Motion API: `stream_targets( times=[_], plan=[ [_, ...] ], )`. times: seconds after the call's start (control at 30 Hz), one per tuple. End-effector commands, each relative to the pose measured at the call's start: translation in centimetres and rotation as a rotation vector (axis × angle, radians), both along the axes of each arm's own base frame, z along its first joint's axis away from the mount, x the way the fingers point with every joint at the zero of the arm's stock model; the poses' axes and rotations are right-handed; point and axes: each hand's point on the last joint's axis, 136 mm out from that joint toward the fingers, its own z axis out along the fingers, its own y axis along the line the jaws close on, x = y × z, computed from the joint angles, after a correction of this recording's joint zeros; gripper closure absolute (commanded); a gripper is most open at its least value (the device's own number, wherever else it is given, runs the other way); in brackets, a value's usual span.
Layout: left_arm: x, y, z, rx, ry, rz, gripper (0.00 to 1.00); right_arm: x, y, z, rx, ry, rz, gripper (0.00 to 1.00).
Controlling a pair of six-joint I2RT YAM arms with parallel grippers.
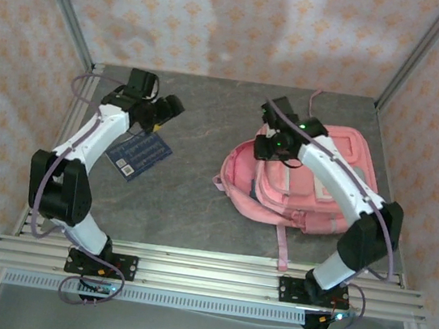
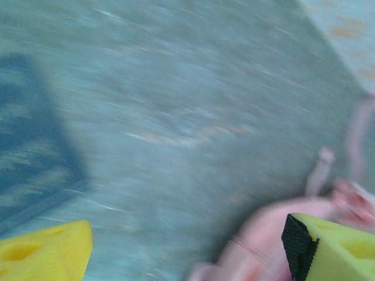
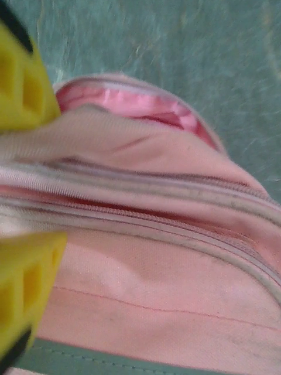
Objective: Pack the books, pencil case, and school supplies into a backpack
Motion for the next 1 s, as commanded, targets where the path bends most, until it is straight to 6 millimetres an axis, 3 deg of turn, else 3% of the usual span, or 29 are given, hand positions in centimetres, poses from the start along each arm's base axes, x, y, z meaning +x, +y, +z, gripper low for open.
stream_targets(
  times=[0.0,0.13,0.3,0.47,0.6,0.77,0.97],
  plan=[
    [-1.5,6.7,-3.7,0.198,0.170,0.118,0.14,-0.1,-1.7,2.2,-0.155,-0.079,-0.024,0.40],
    [-0.8,11.6,-5.5,0.329,0.264,0.139,0.13,-0.9,-0.6,2.8,-0.201,-0.113,0.029,0.40],
    [-1.0,15.3,-9.7,0.290,0.372,0.202,0.13,-1.9,0.7,3.2,-0.158,-0.138,0.067,0.48],
    [-0.4,12.8,-12.8,0.100,0.372,0.156,0.16,-2.8,2.8,2.8,-0.027,-0.088,0.088,0.51],
    [-1.9,10.5,-13.7,-0.026,0.351,0.172,0.17,-3.0,4.2,1.7,0.019,-0.034,0.111,0.51],
    [-5.2,6.9,-12.9,-0.072,0.348,0.125,0.18,-2.6,6.7,-0.3,0.070,0.051,0.144,0.51],
    [-10.2,1.6,-13.1,-0.139,0.386,0.057,0.19,-1.7,11.8,-3.0,0.220,0.191,0.148,0.52]
  ],
)
